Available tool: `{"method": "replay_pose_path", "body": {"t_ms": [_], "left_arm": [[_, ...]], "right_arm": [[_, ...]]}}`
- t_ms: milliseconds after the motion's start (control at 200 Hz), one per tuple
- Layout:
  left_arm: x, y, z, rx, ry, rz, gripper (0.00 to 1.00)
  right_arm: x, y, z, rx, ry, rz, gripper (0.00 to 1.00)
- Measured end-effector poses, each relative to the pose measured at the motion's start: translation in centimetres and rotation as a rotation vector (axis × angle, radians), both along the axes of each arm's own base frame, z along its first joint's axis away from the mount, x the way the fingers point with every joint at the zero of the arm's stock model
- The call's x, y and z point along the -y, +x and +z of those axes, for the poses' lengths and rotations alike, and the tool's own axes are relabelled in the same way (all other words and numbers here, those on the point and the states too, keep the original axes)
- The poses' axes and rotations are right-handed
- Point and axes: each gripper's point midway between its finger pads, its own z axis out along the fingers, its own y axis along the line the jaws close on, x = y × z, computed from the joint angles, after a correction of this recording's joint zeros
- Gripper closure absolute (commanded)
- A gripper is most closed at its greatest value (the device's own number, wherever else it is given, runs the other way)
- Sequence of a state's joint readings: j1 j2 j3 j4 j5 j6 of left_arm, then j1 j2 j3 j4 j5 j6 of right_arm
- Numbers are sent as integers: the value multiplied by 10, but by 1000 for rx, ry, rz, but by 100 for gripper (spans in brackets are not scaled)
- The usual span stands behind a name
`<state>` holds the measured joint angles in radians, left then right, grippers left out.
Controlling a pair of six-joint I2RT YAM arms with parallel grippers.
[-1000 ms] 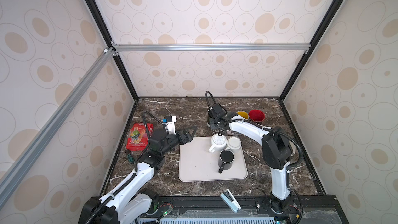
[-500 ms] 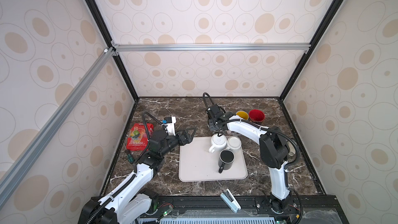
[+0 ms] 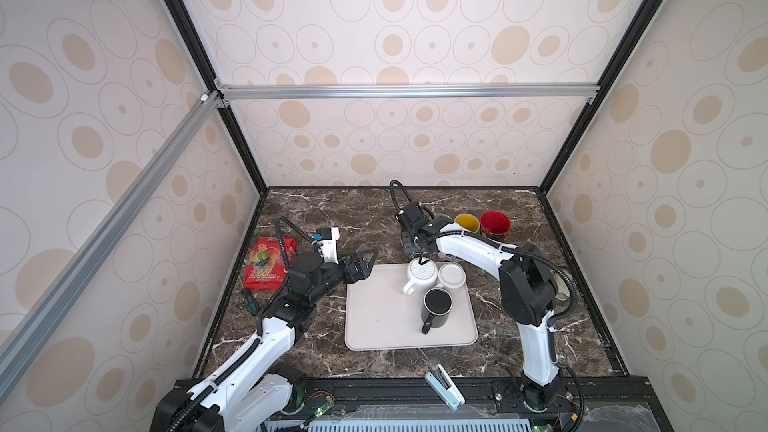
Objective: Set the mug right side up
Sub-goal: 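Lower the grey mug opening up onto the table with the right gripper, then release and raise the right gripper while the left gripper moves over the tray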
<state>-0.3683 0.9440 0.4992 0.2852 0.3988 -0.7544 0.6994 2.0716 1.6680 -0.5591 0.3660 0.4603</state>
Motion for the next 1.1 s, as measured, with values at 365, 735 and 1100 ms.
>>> {"method": "replay_pose_path", "body": {"t_ms": [365,735,1100], "left_arm": [[-18,4,-27,-76,95,98,0],[-49,8,-18,-26,143,260,0],[-85,-13,-15,51,38,439,0]], "right_arm": [[-6,3,8,20,24,-20,50],[-4,-13,39,74,71,-18,38],[15,-58,119,286,165,15,37]]}}
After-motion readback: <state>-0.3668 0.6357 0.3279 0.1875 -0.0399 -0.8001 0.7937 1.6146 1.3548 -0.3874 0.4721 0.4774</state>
